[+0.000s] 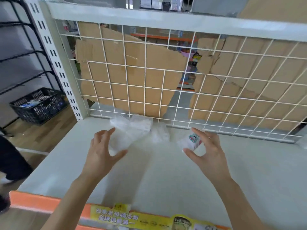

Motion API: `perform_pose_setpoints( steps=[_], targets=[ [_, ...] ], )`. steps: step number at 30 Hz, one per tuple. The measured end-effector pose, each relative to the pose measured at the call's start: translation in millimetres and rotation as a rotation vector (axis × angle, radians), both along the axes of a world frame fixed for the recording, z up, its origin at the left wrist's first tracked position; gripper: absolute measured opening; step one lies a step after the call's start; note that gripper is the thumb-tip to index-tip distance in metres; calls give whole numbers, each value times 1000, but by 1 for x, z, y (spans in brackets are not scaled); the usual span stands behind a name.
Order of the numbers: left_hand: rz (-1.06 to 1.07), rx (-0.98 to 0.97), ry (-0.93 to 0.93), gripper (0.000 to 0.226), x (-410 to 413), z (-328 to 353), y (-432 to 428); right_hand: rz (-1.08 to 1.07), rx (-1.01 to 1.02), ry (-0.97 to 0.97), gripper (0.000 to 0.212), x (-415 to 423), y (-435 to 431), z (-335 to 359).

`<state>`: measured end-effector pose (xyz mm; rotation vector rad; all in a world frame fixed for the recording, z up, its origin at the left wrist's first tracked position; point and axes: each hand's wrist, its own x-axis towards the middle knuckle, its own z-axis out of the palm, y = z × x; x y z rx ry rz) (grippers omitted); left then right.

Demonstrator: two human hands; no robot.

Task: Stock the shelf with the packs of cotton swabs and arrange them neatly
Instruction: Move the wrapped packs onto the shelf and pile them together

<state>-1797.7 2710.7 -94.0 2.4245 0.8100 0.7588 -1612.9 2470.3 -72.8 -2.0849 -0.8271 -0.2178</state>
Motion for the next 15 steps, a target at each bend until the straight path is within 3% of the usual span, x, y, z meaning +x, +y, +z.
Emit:
perform_pose_setpoints(
  steps=[9, 15],
  targets=[
    [-209, 65, -144, 77, 17, 54, -78, -173, 89, -67, 66, -15, -108, 33],
    [-410, -4, -220, 78, 40, 74, -155, -339, 125, -104, 64, -31, -200, 53]
  ],
)
